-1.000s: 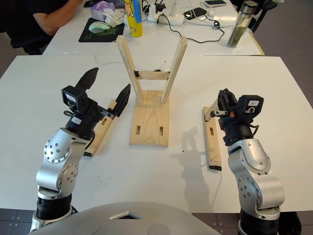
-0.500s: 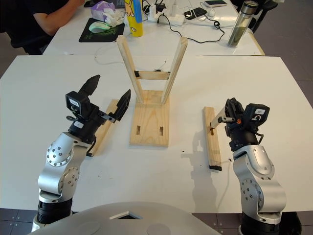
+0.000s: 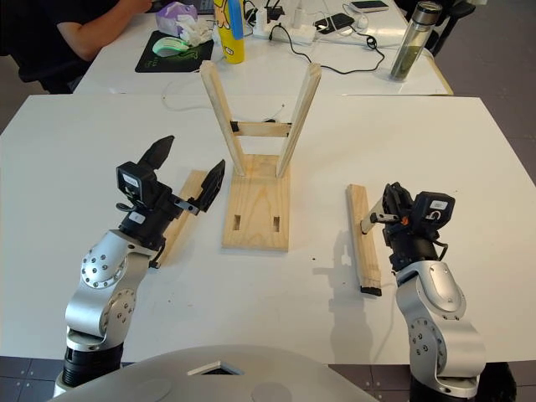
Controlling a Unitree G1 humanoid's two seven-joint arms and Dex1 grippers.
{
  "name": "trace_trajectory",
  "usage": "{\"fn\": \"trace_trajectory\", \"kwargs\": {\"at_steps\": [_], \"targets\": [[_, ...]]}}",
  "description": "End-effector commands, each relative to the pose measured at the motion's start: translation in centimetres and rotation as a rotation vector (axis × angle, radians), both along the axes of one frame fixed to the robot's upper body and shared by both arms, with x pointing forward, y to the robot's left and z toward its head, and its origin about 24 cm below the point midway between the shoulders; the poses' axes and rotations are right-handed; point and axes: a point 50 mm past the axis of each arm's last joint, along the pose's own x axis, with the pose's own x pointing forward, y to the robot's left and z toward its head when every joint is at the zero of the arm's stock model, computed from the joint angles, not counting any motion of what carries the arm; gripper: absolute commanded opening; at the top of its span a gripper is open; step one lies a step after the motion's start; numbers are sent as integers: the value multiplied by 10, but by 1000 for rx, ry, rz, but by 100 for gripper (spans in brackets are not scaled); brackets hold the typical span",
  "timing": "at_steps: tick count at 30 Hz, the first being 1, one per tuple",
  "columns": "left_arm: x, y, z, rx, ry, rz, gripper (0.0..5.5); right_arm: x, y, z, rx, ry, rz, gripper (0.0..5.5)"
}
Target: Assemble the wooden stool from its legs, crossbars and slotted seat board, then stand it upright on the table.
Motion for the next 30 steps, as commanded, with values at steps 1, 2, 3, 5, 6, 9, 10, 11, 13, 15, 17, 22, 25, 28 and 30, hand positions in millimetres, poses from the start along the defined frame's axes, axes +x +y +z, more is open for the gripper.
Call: {"fn": "trace_trajectory", "kwargs": {"at_steps": [1, 2, 3, 5, 6, 9, 10, 11, 13, 15, 17, 22, 25, 28, 30], "targets": [[2, -1, 0, 18, 8, -16, 535, -3, 3, -29, -8, 12, 45, 45], [2, -1, 0, 25, 5, -20, 535, -6, 2, -39, -10, 21, 51, 44], [3, 0, 1, 29, 3, -21, 535, -10, 0, -48, -8, 36, 47, 44], [2, 3, 3, 37, 1, -13, 535, -15, -1, -61, -10, 51, 57, 44], [2, 5, 3, 39, 3, -9, 535, -15, -1, -66, -2, 57, 57, 44], [9, 2, 3, 46, 8, -66, 535, -21, 5, -67, 0, 35, 33, 44], [10, 1, 3, 46, 9, -74, 535, -18, 7, -65, -4, 23, 41, 44], [10, 0, 3, 45, 9, -77, 535, -13, 9, -63, -10, 12, 55, 44], [11, -2, 3, 45, 6, -80, 535, -2, 14, -60, -13, -13, 78, 44], [13, -2, 3, 45, 2, -85, 535, 5, 17, -59, -9, -31, 82, 44], [15, -2, 3, 46, -1, -87, 535, 12, 20, -59, -7, -46, 84, 44], [19, -3, 5, 49, -9, -101, 535, 29, 25, -58, 6, -100, 72, 44], [21, -4, 4, 53, -10, -115, 535, 38, 29, -57, -2, -121, 71, 44], [23, -6, 5, 55, -15, -122, 535, 43, 30, -55, -15, -132, 67, 44], [23, -6, 4, 56, -16, -120, 535, 43, 32, -52, -32, -146, 94, 44]]}}
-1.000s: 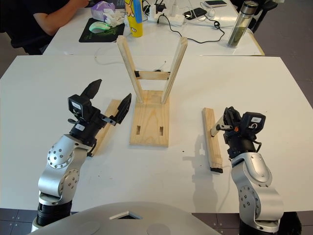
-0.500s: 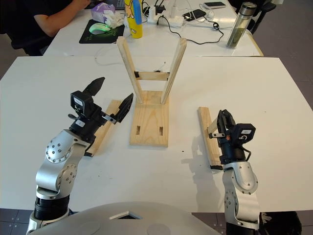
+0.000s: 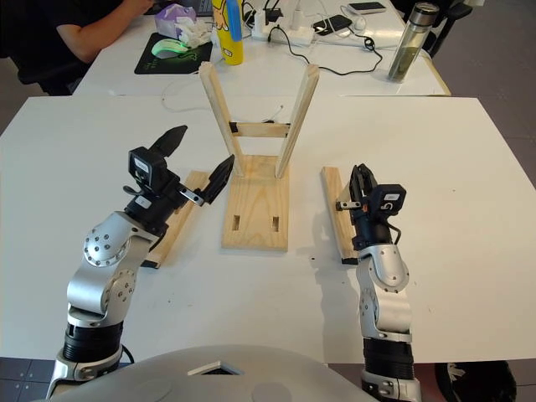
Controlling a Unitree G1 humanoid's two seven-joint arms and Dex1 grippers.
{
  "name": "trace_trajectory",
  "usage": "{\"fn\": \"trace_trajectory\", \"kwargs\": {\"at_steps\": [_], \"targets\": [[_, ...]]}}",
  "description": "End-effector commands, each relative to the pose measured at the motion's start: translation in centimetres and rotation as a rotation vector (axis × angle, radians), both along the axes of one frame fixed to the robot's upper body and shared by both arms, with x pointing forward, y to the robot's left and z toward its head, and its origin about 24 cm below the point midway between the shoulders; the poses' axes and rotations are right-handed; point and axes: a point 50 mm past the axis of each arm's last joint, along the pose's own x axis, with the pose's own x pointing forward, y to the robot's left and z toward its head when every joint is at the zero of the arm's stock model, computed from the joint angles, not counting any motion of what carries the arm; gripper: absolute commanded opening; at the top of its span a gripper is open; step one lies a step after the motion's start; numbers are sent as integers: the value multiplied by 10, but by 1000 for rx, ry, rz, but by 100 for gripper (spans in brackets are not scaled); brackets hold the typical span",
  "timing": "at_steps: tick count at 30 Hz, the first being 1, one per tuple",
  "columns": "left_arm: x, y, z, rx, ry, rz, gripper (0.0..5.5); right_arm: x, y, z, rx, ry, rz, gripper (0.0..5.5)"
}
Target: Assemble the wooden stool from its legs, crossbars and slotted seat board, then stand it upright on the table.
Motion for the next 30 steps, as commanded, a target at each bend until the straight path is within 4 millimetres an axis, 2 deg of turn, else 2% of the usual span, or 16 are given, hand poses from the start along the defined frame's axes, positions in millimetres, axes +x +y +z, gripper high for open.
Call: {"fn": "trace_trajectory", "kwargs": {"at_steps": [1, 2, 3, 7, 11, 13, 16, 19, 21, 27, 30], "targets": [[2, -3, 1, 4, -13, -12, 535, -3, 4, -12, -25, 79, 14, 44], [1, -3, 1, 4, -13, -11, 535, -3, 4, -12, -25, 77, 15, 44], [1, -3, 0, 5, -13, -10, 535, -3, 4, -11, -29, 73, 14, 80], [-1, -2, -2, 0, -10, 1, 535, 0, 4, -2, -43, 49, 32, 138], [-4, -3, -4, -6, -10, 18, 535, 5, -2, 16, -58, 8, 44, 138], [-5, -4, -6, -11, -11, 28, 535, 8, -5, 37, -64, -38, 60, 138], [-8, -6, -9, -21, -11, 54, 535, 15, 1, 79, -16, -133, 154, 138], [-13, -12, -11, -39, -15, 79, 535, 31, 8, 106, 49, -171, 231, 138], [-14, -16, -12, -46, -16, 89, 535, 42, 9, 118, 26, -179, 228, 112], [-13, -19, -13, -55, -19, 97, 535, 59, 2, 116, -18, -111, 193, 23], [-12, -20, -13, -54, -21, 97, 535, 63, -5, 113, -35, -72, 172, 2]]}}
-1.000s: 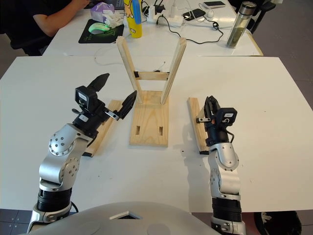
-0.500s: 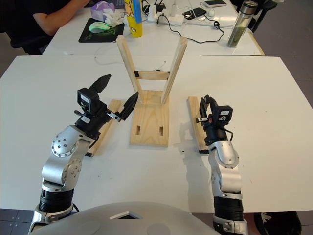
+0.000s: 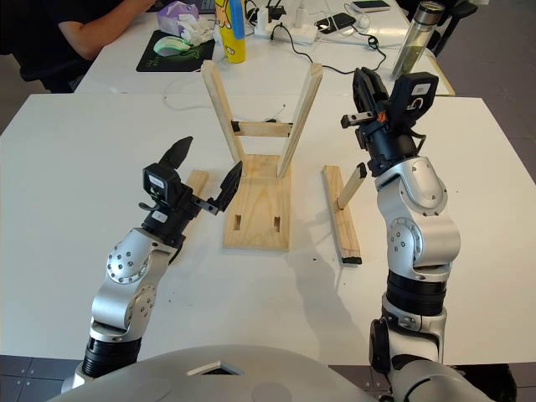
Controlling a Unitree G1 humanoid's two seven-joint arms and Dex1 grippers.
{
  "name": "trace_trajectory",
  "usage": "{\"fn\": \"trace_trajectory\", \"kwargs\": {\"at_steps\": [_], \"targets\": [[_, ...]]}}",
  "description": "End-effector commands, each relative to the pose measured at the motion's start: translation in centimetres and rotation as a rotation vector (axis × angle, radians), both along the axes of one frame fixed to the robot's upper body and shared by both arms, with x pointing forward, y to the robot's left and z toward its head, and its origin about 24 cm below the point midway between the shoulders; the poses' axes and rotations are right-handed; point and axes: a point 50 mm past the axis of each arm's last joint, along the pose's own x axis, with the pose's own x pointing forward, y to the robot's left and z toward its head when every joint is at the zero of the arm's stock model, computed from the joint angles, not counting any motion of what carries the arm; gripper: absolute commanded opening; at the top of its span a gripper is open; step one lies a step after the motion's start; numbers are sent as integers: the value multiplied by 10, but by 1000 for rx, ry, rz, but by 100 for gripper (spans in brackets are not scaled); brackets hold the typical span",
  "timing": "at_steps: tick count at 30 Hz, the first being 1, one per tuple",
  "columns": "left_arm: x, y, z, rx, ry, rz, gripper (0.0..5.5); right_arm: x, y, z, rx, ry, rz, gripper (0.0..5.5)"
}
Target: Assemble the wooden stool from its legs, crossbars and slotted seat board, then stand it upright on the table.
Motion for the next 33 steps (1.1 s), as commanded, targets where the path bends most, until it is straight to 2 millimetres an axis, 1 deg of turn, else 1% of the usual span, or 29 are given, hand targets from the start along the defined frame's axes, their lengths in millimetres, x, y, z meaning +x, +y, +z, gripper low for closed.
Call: {"fn": "trace_trajectory", "kwargs": {"at_steps": [1, 4, 10, 12, 14, 16, 19, 20, 21, 22, 23, 24, 25, 26, 27, 28, 29, 30, 33], "targets": [[1, -1, 0, 6, -1, 3, 535, 6, -13, -2, -29, 53, -40, 2], [2, -1, -1, 8, 2, 4, 535, 6, -15, -7, -18, 84, -37, 2], [2, -3, -2, 6, 8, 8, 535, 7, -9, -15, -24, 131, -8, 2], [2, -3, -2, 6, 8, 7, 535, 6, -7, -15, -30, 126, 1, 2], [3, -3, -3, 7, 9, 6, 535, 6, -4, -12, -41, 107, 9, 2], [3, -3, -3, 10, 8, 5, 535, 6, -2, -5, -67, 60, 3, 2], [5, -2, -2, 12, 3, 6, 535, -1, 0, 19, -79, -118, -8, 2], [5, -2, -2, 12, 3, 5, 535, -4, -1, 24, -91, -166, -19, 2], [6, -2, -2, 14, 4, 5, 535, -6, -1, 24, -101, -185, -25, 2], [5, -3, -3, 14, 6, 3, 535, -7, 1, 19, -104, -174, -19, 2], [5, -3, -3, 14, 8, -1, 535, -7, 3, 7, -114, -124, -1, 2], [4, -4, -3, 14, 9, -3, 535, -5, 6, -12, -122, -20, 19, 2], [4, -5, -3, 13, 10, -6, 535, -3, 5, -51, -147, 216, 15, 2], [3, -5, -3, 12, 10, -7, 535, -9, 1, -88, -123, 427, -8, 2], [4, -6, -2, 13, 7, -14, 535, -21, -2, -115, -109, 567, -19, 2], [4, -5, 0, 8, 6, -11, 535, -30, -1, -130, -82, 645, -10, 2], [4, -5, 1, 2, 6, -14, 535, -34, -2, -132, -53, 648, -25, 2], [3, -5, 2, -1, 7, -17, 535, -32, 0, -126, -37, 615, -21, 2], [0, -7, 1, -11, 16, -17, 535, -18, 3, -101, -36, 490, -12, 2]]}}
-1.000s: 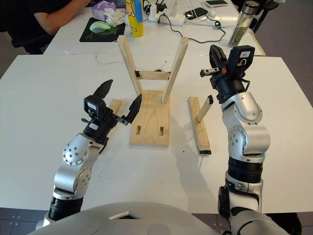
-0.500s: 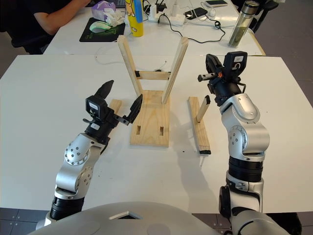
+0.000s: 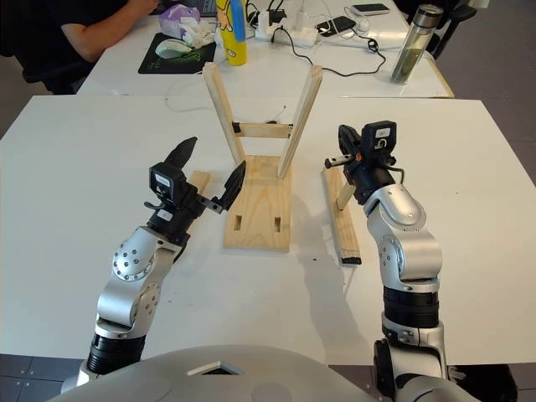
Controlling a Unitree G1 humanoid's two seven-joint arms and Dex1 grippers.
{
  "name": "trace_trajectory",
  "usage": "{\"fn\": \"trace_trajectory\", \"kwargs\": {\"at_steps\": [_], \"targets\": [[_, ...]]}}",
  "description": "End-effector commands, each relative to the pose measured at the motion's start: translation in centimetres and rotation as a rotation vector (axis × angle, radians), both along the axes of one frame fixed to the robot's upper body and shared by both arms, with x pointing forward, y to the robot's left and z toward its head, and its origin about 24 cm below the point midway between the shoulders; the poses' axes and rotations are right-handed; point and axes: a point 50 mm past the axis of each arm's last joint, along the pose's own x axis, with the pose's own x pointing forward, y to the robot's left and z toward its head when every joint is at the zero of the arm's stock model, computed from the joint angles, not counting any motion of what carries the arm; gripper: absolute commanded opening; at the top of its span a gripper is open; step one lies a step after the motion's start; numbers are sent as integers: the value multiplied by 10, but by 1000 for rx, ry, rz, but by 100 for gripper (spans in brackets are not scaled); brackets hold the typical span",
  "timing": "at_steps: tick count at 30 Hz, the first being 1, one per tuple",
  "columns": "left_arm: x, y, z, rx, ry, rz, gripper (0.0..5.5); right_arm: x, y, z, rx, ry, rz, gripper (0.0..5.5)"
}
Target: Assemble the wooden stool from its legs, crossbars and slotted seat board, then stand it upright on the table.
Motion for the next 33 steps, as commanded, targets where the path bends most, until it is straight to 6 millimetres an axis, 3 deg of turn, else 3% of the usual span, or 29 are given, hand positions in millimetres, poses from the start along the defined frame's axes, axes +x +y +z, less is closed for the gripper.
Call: {"fn": "trace_trajectory", "kwargs": {"at_steps": [1, 11, 18, 26, 28, 29, 31, 33], "targets": [[-3, -3, 1, -9, 9, -11, 535, -5, -1, -39, 22, 221, -23, 2], [1, -2, 3, -7, 1, -9, 535, -5, -2, -37, 44, 195, -23, 2], [0, -1, 1, -9, 5, 1, 535, -2, -3, 58, 45, -353, -14, 2], [-1, -1, 0, -6, 10, 0, 535, -2, 4, 101, -23, -547, -16, 2], [-1, -1, 0, -6, 15, 1, 535, 0, 4, 97, -56, -523, -17, 2], [-1, -1, 0, -7, 19, 4, 535, 5, 5, 78, -76, -417, -14, 2], [0, -1, 0, -9, 22, 2, 535, 9, 3, 11, -77, -46, -15, 2], [1, -2, 1, -8, 21, -11, 535, -8, -1, -45, -33, 254, -39, 2]]}}
